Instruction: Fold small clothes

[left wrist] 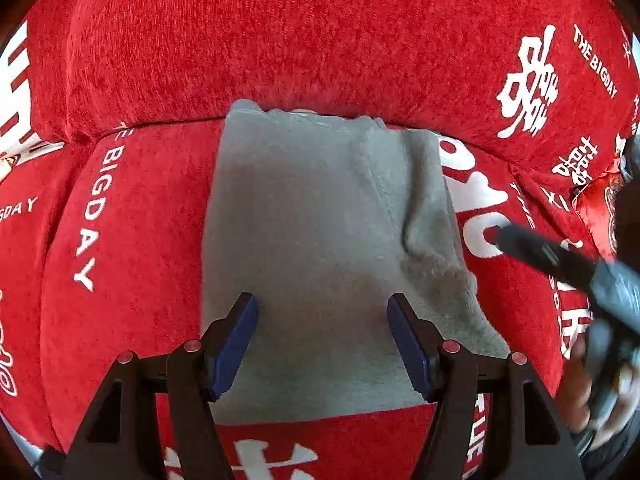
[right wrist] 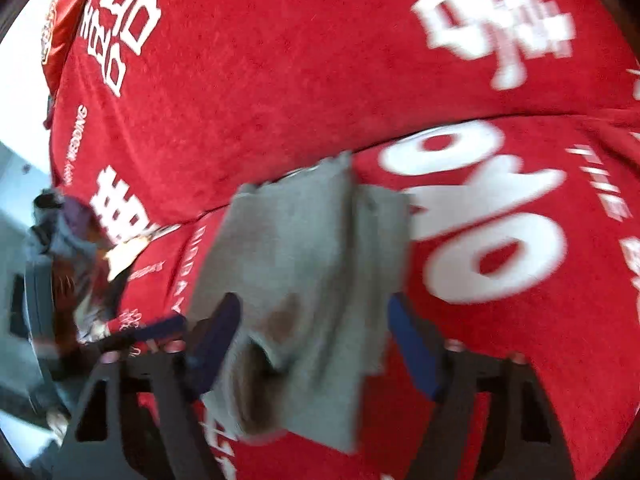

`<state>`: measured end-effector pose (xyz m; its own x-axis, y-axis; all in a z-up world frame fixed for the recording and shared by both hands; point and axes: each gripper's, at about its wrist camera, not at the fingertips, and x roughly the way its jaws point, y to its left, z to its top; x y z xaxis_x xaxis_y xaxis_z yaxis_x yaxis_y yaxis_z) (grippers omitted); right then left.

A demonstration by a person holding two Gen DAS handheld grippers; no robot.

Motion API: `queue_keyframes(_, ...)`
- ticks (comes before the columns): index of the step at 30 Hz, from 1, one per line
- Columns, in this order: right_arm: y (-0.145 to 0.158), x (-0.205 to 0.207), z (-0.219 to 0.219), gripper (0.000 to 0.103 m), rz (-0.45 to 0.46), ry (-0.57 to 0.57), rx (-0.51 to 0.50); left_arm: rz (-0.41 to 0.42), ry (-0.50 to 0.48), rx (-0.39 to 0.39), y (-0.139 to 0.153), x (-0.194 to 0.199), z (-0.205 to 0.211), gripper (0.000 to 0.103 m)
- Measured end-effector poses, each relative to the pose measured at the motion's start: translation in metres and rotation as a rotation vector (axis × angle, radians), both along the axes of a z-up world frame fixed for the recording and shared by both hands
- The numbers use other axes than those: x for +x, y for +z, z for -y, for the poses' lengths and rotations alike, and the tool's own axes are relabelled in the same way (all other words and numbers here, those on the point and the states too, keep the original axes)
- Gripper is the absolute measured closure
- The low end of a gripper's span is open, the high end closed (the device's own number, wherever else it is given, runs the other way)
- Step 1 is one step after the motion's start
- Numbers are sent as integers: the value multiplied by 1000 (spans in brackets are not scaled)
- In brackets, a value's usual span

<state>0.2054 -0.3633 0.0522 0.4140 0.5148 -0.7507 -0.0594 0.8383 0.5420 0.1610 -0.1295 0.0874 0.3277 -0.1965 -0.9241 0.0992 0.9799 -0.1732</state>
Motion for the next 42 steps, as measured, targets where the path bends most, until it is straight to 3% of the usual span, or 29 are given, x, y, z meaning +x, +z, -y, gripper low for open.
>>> queue_keyframes(3, -17, 30, -13, 29, -71, 16, -62, 33, -47, 45, -3, -7, 15, 35)
queue_keyframes(6, -32, 45, -22, 29, -121, 57, -34, 37, -77, 82, -8, -7, 29, 35)
queue_keyframes(9, -32, 45, -26, 39, -111, 57, -58, 40, -82, 109, -13, -8, 34, 35)
queue_keyframes(18, -16, 36, -26, 40, -43, 104, -27, 68, -105, 112, -21, -16, 41, 35)
queue_keyframes(24, -43, 41, -41, 40, -134, 129, -88, 57, -107, 91, -21, -14, 36, 35)
queue_keyframes(27, -45, 39, -32, 40, -130, 92, -20, 57, -109, 79, -22, -14, 33, 35)
queue_keyframes(31, -50, 38, -28, 42, -135, 100, -2, 58, -100, 78, -25, -14, 33, 32)
queue_keyframes(32, -49, 39, -30, 47, -126, 100, -14, 60, -98, 85, -25, -14, 35, 32)
queue_keyframes(33, -48, 40, -33, 62, -115, 102, -31, 63, -100, 94, -26, -15, 37, 32)
queue_keyframes(35, -45, 41, -39, 79, -102, 118, -56, 67, -103, 107, -26, -15, 41, 32)
queue_keyframes(37, -36, 40, -42, 83, -78, 124, -85, 53, -104, 83, -23, -15, 43, 32)
queue_keyframes(40, -10, 33, -31, 90, -5, 107, -59, 10, -123, -50, -11, -17, 48, 33)
queue_keyframes(42, -4, 29, -20, 90, 6, 93, -28, 7, -146, -57, -10, -20, 57, 33)
